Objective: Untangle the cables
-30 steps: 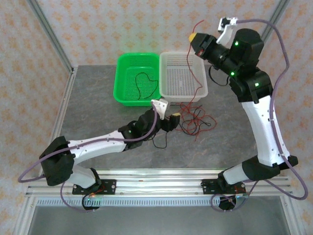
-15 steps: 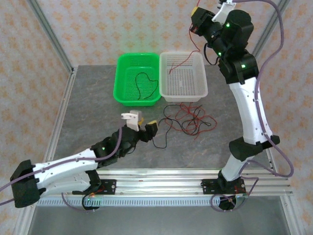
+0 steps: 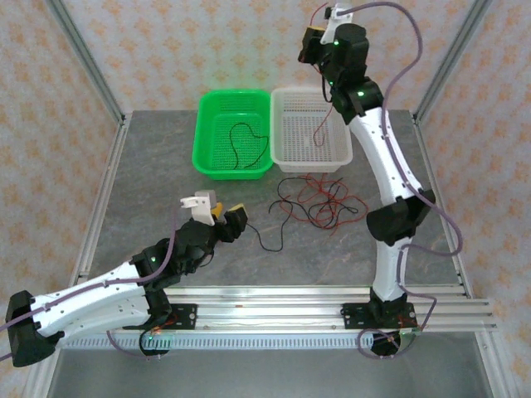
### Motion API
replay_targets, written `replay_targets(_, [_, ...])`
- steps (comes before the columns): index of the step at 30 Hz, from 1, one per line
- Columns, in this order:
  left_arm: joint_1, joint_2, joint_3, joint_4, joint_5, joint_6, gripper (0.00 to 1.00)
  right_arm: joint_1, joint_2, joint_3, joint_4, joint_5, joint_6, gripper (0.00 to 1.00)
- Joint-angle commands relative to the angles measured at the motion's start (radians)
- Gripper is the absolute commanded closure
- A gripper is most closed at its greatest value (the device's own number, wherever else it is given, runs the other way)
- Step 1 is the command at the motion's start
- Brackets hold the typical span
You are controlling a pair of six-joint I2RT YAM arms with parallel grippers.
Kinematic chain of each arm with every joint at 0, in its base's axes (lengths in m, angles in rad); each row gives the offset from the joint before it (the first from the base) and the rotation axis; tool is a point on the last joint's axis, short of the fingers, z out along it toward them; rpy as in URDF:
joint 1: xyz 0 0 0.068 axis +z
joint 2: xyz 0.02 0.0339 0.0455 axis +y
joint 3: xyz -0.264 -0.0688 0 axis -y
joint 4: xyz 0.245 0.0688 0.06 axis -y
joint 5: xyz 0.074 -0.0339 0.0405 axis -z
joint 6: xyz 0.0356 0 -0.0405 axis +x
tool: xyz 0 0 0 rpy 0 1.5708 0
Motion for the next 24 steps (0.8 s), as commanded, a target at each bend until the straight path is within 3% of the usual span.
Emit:
replay_targets(1, [-0.015, 0.008, 0.009, -0.043, -0.016, -0.039, 0.28, -0.005, 0.032, -0.022, 0.024, 0.027, -0.037, 1.00])
replay_targets(7, [-0.026, 0.013, 0.021, -0.056, -0.021, -0.046, 0.28, -0.006, 0.077, -0.169, -0.006, 0.112, -0.015, 1.00])
replay_targets(12, [-0.028, 0.015, 0.032, -0.068, -0.037, -0.046, 0.28, -0.006, 0.165, -0.183, -0.154, 0.175, 0.059, 1.00])
replay_targets(24, [-0.028, 0.051, 0.058, -0.084, -0.045, -0.056, 0.28, -0.006, 0.332, -0.216, -0.312, 0.138, 0.226, 1.00])
